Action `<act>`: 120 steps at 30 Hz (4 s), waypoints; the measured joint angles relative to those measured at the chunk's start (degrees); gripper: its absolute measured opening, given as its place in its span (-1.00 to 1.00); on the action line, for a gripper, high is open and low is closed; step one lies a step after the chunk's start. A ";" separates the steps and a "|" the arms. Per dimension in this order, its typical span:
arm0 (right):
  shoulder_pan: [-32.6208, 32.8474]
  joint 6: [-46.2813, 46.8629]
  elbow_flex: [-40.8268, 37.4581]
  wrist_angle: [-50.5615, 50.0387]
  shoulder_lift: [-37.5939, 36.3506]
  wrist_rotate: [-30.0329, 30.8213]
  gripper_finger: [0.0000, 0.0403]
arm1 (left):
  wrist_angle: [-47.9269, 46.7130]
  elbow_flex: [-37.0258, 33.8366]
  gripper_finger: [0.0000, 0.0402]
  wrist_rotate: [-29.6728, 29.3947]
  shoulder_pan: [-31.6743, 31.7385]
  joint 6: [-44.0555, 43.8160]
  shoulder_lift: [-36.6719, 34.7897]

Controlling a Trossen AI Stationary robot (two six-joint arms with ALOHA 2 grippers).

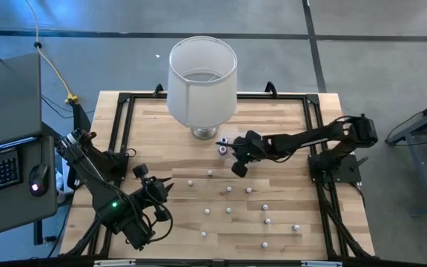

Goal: Pick & Place food coloring
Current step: Adjust the large black food coloring bottle on the transparent bin, then adjust the large violet food coloring bottle on the transparent bin

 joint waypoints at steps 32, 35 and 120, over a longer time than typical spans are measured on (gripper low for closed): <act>-4.14 -13.31 8.12 -31.16 -13.61 7.27 -0.50 | 0.09 0.00 -0.61 -0.25 0.00 -0.72 0.02; -5.47 -13.29 8.12 -31.45 -13.48 6.64 -0.36 | 0.12 0.00 -0.61 -0.25 0.00 -1.69 0.02; -14.93 -13.75 -4.40 15.91 -2.86 -10.55 -0.25 | 0.05 -0.02 -0.61 2.44 0.02 -0.02 0.04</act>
